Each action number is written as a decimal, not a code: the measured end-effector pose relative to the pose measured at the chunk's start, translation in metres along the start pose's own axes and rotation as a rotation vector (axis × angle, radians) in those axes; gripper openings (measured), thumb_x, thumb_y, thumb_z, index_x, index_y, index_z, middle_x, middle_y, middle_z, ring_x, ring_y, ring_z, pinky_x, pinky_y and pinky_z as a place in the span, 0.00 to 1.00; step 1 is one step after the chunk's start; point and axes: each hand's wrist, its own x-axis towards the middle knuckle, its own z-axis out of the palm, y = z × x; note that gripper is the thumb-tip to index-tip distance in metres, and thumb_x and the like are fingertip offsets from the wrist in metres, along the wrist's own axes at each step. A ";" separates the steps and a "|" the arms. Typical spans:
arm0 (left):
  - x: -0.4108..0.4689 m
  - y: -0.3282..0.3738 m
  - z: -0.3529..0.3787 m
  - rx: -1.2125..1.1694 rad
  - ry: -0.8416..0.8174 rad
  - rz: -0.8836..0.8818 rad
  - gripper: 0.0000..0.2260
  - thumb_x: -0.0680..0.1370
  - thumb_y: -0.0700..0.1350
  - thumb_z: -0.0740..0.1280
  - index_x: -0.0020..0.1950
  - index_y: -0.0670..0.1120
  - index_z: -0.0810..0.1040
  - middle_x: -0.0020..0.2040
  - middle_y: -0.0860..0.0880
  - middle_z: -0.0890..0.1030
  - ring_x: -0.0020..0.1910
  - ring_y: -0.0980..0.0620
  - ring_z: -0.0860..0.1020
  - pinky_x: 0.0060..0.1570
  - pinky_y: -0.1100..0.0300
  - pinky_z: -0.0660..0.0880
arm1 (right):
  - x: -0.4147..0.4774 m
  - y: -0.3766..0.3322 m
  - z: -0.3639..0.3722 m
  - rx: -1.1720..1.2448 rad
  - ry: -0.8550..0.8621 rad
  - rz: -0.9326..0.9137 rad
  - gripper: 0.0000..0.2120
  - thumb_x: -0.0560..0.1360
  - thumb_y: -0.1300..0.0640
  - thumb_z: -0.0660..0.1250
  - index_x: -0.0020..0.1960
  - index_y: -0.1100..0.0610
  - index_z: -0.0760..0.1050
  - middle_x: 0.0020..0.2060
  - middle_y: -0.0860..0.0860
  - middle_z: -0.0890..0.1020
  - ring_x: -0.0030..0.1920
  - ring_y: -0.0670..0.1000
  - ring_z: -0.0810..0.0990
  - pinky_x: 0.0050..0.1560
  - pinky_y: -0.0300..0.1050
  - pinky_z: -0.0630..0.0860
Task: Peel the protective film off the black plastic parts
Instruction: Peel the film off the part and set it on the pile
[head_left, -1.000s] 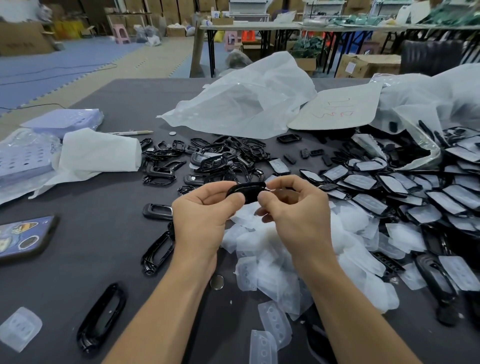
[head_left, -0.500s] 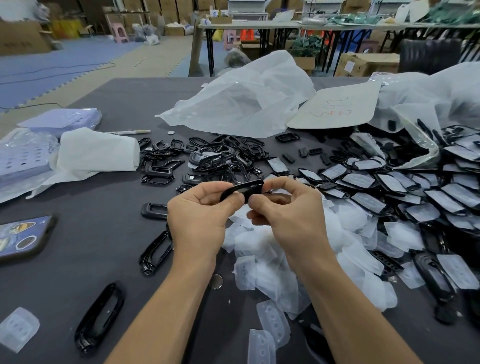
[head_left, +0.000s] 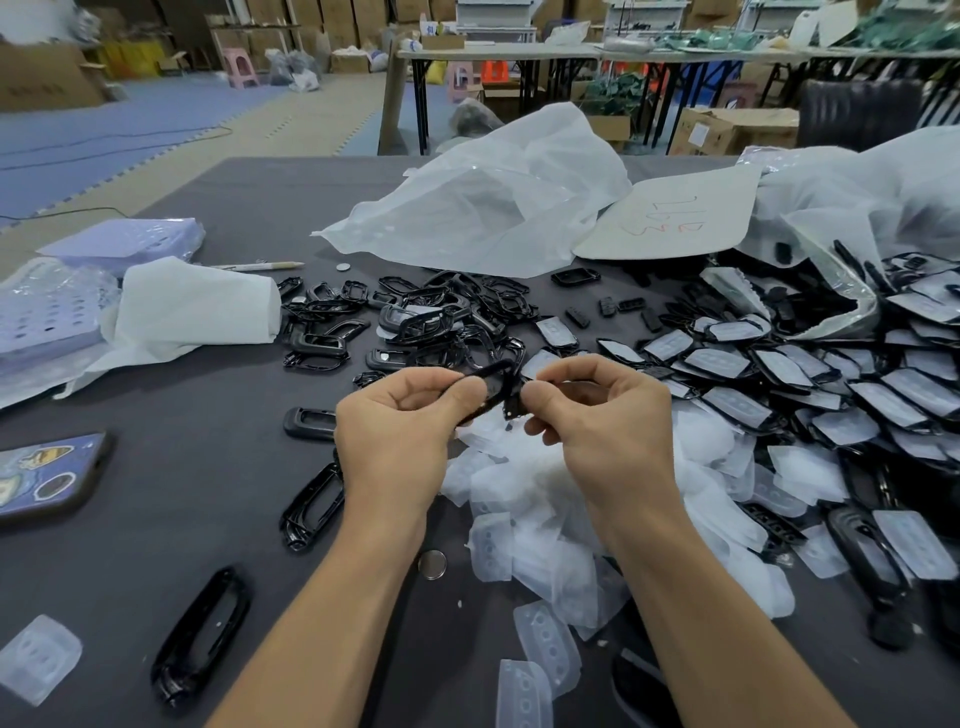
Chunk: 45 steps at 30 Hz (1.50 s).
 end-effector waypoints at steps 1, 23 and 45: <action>0.000 0.001 0.000 -0.016 0.005 -0.024 0.06 0.71 0.39 0.80 0.41 0.51 0.89 0.37 0.45 0.87 0.34 0.51 0.85 0.38 0.56 0.83 | 0.001 -0.001 -0.001 0.034 -0.001 0.010 0.09 0.71 0.69 0.77 0.38 0.57 0.82 0.31 0.55 0.85 0.29 0.52 0.83 0.32 0.38 0.77; -0.010 -0.006 0.010 0.113 0.085 -0.078 0.04 0.71 0.42 0.80 0.40 0.47 0.87 0.34 0.48 0.86 0.33 0.48 0.86 0.40 0.52 0.85 | -0.006 0.003 0.011 0.116 0.070 0.037 0.08 0.70 0.64 0.79 0.37 0.53 0.86 0.28 0.50 0.83 0.27 0.46 0.76 0.32 0.37 0.74; -0.009 0.005 0.006 -0.001 -0.275 -0.199 0.08 0.76 0.32 0.71 0.41 0.40 0.88 0.38 0.39 0.86 0.35 0.49 0.85 0.39 0.57 0.83 | 0.002 0.008 -0.001 -0.388 -0.054 -0.307 0.08 0.72 0.62 0.76 0.37 0.51 0.82 0.35 0.44 0.84 0.41 0.46 0.82 0.44 0.40 0.78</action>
